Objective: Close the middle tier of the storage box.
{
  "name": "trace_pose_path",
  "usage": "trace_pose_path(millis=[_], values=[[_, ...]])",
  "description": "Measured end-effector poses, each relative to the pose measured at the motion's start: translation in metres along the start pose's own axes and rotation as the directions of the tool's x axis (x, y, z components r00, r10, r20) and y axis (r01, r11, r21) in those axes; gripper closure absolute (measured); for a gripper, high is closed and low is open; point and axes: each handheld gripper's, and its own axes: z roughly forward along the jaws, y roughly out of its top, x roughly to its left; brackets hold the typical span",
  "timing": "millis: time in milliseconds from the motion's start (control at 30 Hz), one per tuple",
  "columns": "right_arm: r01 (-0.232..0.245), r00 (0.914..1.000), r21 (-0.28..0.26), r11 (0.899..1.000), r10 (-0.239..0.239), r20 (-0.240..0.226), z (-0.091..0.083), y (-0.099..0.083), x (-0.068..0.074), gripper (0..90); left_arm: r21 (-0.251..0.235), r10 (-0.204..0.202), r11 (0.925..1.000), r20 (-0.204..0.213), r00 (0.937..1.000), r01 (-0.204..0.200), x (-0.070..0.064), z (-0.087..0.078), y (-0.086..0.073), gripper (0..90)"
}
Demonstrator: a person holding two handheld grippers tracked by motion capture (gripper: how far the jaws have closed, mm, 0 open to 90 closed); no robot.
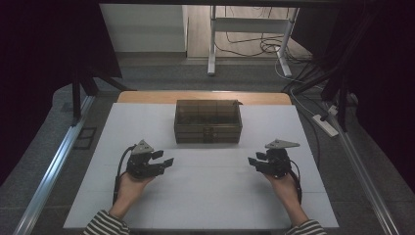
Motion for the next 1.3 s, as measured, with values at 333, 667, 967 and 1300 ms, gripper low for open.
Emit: trace_pose_path(millis=[333,667,967,1300], values=[[0.004,1.0,-0.009,1.0,-0.004,0.0,-0.008,-0.008,-0.001,54.3,-0.018,0.003,0.9998,0.003,1.0,-0.003,0.0,-0.007,-0.005,43.8],[-0.003,1.0,-0.018,1.0,0.003,0.007,-0.015,-0.017,-0.005,52.2,-0.042,-0.003,0.9991,-0.005,1.0,0.002,0.001,-0.014,-0.013,43.1],[-0.005,1.0,-0.032,0.999,0.005,0.008,-0.02,-0.022,-0.006,50.2,-0.066,-0.011,0.9978,-0.008,0.9999,0.01,0.003,-0.021,-0.02,42.2],[-0.02,0.9997,-0.05,0.999,0.021,0.015,-0.029,-0.031,-0.01,49.7,-0.093,-0.015,0.9956,-0.02,0.9997,0.014,0.004,-0.029,-0.028,41.7]])
